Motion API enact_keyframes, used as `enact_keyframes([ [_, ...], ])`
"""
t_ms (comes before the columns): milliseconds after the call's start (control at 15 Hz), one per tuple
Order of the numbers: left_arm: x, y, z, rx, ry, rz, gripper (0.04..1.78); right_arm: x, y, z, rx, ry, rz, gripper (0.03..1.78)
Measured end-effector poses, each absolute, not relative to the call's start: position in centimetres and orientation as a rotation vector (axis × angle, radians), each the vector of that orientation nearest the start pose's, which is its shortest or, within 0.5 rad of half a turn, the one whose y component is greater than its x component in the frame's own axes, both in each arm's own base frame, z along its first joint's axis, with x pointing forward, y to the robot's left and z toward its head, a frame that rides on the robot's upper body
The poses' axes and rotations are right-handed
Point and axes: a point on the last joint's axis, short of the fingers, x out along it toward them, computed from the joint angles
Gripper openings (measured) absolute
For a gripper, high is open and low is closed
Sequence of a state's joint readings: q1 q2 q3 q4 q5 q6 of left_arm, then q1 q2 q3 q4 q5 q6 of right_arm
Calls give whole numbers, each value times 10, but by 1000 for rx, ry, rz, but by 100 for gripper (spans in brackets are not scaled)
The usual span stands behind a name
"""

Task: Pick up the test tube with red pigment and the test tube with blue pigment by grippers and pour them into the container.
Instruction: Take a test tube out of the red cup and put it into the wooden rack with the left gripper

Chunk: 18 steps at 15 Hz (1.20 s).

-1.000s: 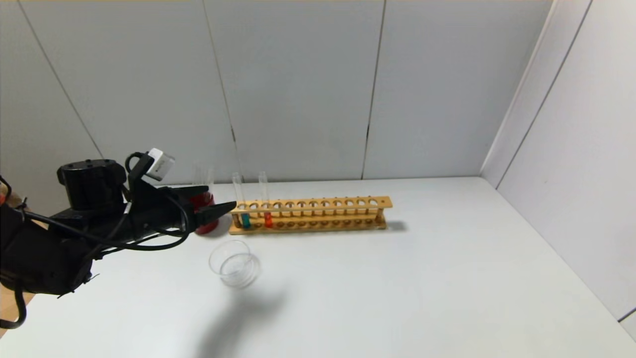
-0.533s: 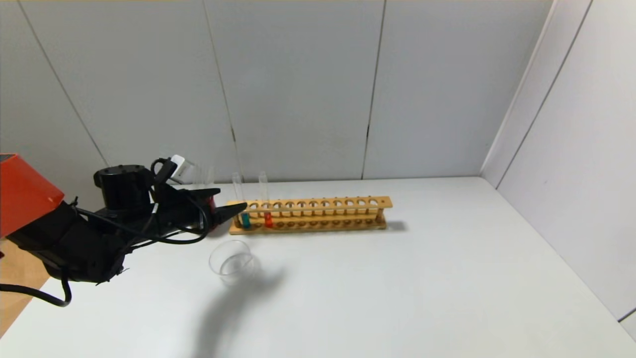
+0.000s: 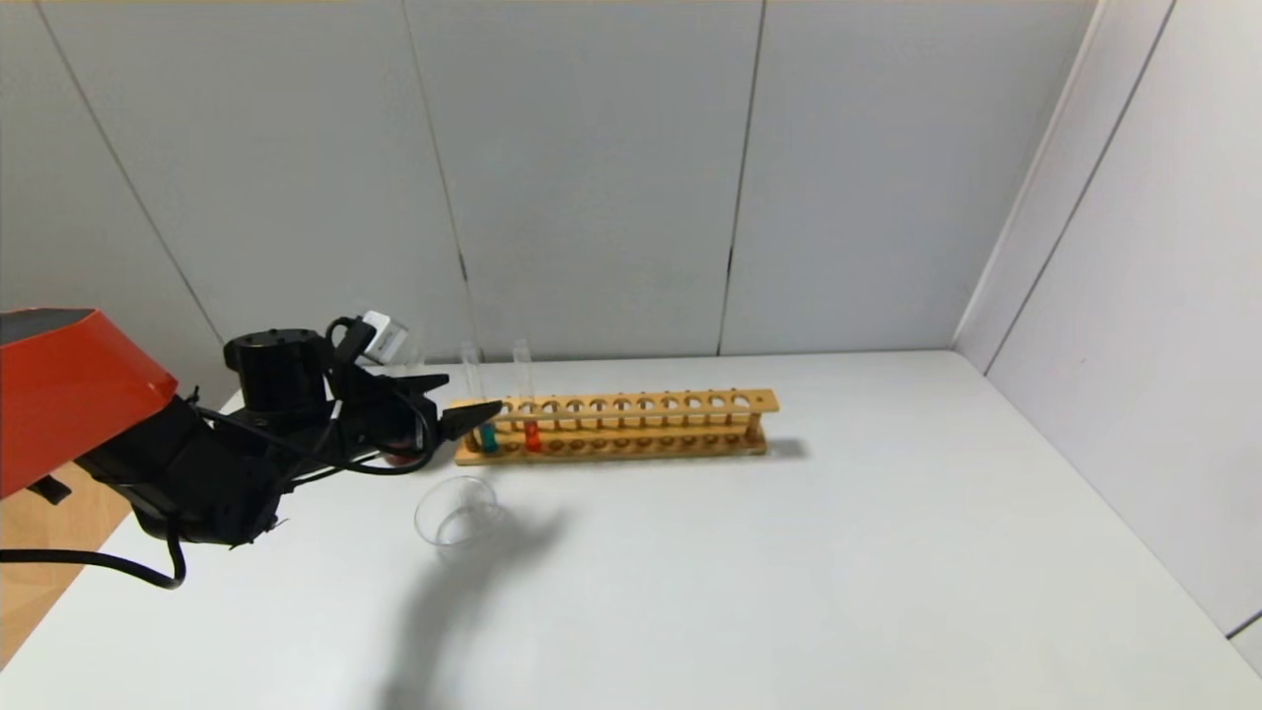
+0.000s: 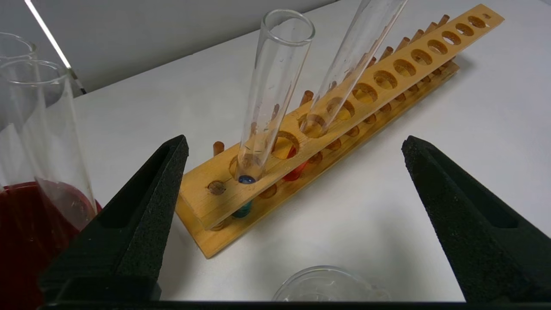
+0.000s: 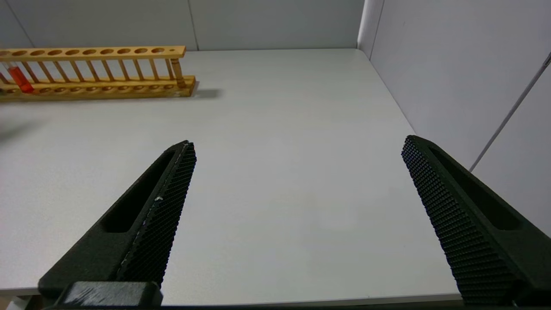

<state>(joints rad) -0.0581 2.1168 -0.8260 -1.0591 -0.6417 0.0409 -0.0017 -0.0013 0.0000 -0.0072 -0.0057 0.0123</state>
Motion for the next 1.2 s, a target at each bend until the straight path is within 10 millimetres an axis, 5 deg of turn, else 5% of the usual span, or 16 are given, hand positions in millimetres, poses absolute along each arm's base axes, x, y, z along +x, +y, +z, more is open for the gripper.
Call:
enact_keyframes([
  [1200, 400, -41, 78, -38, 220, -674, 175, -23, 0, 76, 12, -9, -7, 175],
])
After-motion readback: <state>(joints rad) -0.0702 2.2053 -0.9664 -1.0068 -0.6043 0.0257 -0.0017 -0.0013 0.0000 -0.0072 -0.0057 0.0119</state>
